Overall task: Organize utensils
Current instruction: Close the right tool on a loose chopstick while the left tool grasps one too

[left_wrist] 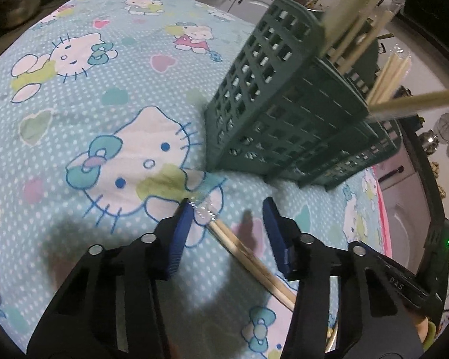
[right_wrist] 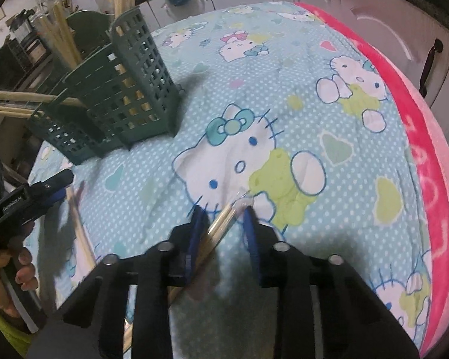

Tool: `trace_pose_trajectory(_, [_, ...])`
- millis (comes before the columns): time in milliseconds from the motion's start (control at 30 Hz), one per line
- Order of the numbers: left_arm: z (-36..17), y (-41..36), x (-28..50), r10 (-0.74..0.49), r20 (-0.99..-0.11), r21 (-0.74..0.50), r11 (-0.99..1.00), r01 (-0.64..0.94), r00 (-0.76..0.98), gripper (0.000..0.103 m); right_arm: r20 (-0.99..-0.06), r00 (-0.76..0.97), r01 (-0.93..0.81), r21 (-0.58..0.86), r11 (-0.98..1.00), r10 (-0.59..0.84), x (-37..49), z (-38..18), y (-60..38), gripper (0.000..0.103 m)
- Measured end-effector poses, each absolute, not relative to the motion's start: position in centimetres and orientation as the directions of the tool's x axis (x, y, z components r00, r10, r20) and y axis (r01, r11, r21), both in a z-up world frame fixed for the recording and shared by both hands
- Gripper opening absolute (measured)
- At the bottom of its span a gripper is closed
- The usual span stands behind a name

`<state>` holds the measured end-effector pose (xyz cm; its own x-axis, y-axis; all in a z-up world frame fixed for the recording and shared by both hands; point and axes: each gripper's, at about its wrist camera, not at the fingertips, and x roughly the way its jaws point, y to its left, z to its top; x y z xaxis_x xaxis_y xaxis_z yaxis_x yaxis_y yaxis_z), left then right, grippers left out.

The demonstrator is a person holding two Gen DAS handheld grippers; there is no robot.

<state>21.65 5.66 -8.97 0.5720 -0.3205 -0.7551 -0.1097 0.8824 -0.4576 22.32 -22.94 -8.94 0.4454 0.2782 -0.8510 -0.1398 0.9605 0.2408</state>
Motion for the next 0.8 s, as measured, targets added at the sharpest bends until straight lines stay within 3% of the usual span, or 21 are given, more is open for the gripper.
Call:
trace_pose_trajectory(167, [-9.2, 6.1, 22.0, -0.272, -0.774, -0.413, 0.902, -0.130, 0.572, 0.012, -0.833, 0.446, -0.116, 0.308, 0.944, 0.327, 22.4, -8.9, -24.0, 0.014])
trace_pose_trajectory(267, [-9.4, 6.8, 22.3, -0.288, -0.770, -0.430, 0.893, -0.131, 0.569, 0.006, -0.812, 0.459, -0.119, 0.346, 0.930, 0.361, 22.2, -8.2, -24.4, 0.010])
trace_pose_trajectory(500, [-8.6, 7.8, 21.5, -0.348, -0.730, -0.492, 0.865, -0.099, 0.589, 0.002, -0.759, 0.517, -0.172, 0.362, 0.916, 0.397, 21.0, -5.4, -24.3, 0.009])
trace_pose_trajectory(800, [-2.0, 6.7, 17.4, -0.384, -0.617, -0.482, 0.874, 0.057, 0.687, 0.001, -0.653, 0.618, -0.288, 0.332, 0.898, 0.439, 18.5, 0.3, -23.4, 0.007])
